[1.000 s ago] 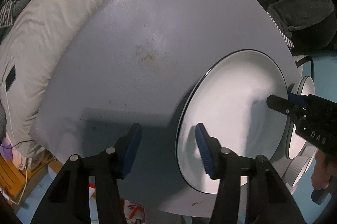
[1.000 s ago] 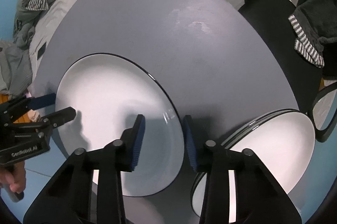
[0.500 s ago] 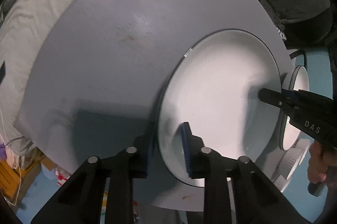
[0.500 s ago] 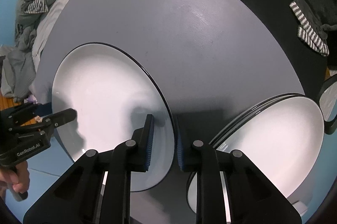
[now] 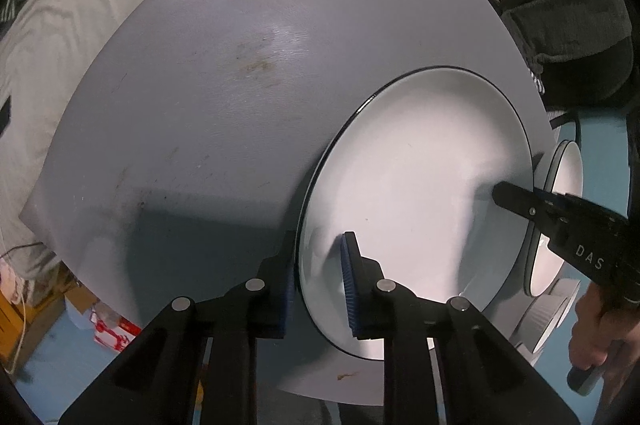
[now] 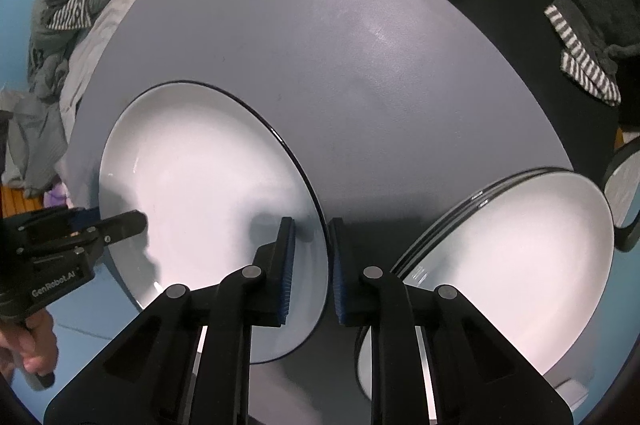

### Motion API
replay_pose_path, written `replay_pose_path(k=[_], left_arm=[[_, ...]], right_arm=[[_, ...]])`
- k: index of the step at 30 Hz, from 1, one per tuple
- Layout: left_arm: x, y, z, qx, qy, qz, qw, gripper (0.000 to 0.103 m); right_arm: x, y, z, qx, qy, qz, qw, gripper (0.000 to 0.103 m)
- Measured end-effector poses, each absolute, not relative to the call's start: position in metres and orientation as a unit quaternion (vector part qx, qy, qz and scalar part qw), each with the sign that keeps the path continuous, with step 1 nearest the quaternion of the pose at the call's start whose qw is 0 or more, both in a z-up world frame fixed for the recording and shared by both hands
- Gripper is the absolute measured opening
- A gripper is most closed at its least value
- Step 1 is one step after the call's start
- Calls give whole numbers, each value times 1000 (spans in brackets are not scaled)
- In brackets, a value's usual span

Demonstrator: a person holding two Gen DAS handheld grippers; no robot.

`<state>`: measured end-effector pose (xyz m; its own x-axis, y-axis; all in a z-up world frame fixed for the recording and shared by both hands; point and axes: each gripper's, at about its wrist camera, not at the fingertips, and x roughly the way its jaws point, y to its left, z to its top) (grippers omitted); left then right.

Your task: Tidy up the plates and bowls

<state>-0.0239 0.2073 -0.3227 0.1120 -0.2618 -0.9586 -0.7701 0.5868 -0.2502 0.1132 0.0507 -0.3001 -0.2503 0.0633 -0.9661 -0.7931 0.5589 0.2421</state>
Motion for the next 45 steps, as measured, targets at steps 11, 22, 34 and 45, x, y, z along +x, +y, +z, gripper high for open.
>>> replay_pose_path(k=[11,22,34,45], left_arm=[[-21,199,-319,-398,642,199,624,20],[-15,199,-308,-399,638,185,632,20],[16,180,-281,-364,642,169,653,20],[52,157,-269,-346,647,144,664,20]], right_arm=[[111,45,-297,-256,694,380,556,15],[112,36,-282,-249,698,367,562,14],[128,16,-262,-228,701,354,575,14],[151,-15,-246,-204,700,338,595,14]])
